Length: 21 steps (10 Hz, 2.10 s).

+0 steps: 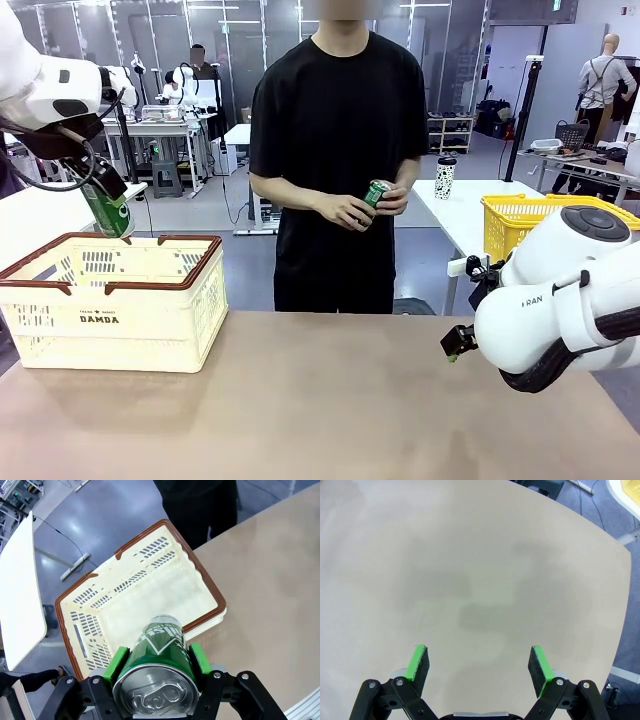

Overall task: Place the drinks into the Shopping basket.
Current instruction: Pick up one drink and place it into the Shopping basket.

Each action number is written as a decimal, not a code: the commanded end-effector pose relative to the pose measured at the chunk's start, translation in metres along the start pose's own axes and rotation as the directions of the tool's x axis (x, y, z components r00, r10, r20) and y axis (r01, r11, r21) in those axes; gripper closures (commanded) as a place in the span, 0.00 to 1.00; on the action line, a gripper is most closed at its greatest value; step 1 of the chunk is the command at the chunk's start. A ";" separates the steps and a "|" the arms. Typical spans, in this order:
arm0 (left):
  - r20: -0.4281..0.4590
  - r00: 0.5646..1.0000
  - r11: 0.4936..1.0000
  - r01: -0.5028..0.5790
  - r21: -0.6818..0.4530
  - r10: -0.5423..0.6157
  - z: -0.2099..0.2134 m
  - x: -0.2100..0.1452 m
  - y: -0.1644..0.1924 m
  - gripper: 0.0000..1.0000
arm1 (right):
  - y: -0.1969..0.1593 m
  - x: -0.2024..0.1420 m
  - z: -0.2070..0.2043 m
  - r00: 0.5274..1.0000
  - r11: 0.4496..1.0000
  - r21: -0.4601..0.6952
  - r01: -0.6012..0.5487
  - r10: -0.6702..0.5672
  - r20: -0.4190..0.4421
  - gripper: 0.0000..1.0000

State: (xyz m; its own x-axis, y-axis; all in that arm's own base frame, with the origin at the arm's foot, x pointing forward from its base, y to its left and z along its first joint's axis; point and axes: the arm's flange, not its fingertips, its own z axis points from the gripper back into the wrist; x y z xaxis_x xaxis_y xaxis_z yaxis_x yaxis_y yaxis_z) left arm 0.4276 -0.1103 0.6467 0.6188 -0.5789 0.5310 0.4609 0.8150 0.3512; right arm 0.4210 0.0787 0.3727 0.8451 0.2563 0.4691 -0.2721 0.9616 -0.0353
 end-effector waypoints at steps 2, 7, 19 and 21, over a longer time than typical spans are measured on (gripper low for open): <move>-0.078 0.993 0.994 -0.094 -0.048 0.090 -0.036 -0.010 0.047 0.40 | -0.001 0.000 0.000 1.000 1.000 0.002 -0.004 0.004 0.001 0.00; -0.159 0.963 0.969 -0.232 -0.080 0.218 -0.115 -0.042 0.133 0.40 | -0.001 0.000 0.000 1.000 1.000 0.002 -0.004 0.004 0.001 0.00; -0.291 0.892 0.908 -0.396 -0.136 0.345 -0.232 -0.055 0.175 0.40 | -0.001 0.000 0.000 1.000 1.000 0.002 -0.004 0.004 0.001 0.00; -0.302 0.884 0.904 -0.409 -0.125 0.358 -0.247 -0.062 0.172 0.40 | -0.001 0.000 0.000 1.000 1.000 0.002 -0.004 0.004 0.001 0.00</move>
State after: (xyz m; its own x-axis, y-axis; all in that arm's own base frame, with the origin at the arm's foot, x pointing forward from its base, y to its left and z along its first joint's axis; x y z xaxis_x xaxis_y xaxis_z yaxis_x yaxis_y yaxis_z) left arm 0.6177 0.0556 0.4770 0.9044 -0.2457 0.3488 0.2550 0.9667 0.0197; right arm 0.4210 0.0787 0.3727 0.8451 0.2564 0.4691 -0.2721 0.9616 -0.0353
